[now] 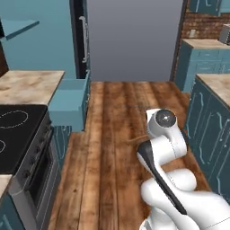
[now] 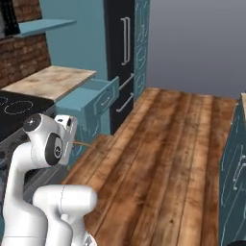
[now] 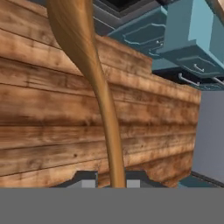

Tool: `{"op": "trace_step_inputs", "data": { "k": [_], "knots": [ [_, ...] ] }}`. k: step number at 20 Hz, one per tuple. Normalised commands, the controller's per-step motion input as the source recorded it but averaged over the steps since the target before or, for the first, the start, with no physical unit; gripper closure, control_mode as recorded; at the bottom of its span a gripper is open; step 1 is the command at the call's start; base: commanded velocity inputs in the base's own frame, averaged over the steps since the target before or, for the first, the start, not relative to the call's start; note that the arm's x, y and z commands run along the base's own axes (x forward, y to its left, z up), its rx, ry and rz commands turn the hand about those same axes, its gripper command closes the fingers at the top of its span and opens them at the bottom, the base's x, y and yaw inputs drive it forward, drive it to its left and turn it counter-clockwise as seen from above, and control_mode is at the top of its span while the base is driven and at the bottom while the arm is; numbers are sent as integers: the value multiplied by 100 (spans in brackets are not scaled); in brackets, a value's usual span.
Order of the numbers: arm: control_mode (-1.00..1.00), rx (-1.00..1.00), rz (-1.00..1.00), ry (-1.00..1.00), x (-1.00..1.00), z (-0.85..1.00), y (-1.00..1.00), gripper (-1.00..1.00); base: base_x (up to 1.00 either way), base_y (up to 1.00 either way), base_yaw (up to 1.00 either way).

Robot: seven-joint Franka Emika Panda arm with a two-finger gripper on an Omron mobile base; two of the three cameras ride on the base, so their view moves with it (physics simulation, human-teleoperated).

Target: Organize the utensils by type. Pick up the wooden spoons from the counter and place them in the open cabinet. Then pick up the metallic utensils from the counter and place them in the open drawer.

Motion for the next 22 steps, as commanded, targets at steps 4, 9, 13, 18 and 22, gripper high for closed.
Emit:
{"op": "trace_step_inputs", "data": {
  "k": [4,9,13,18,22],
  "knots": [
    [100,0,0,0,0,0,0,100,0,-39,-41],
    [100,0,0,0,0,0,0,100,38,-1,-23],
    [100,0,0,0,0,0,0,100,73,13,-14],
    [100,0,0,0,0,0,0,100,83,10,-16],
    [100,0,0,0,0,0,0,100,91,8,-20]
  ]
}}
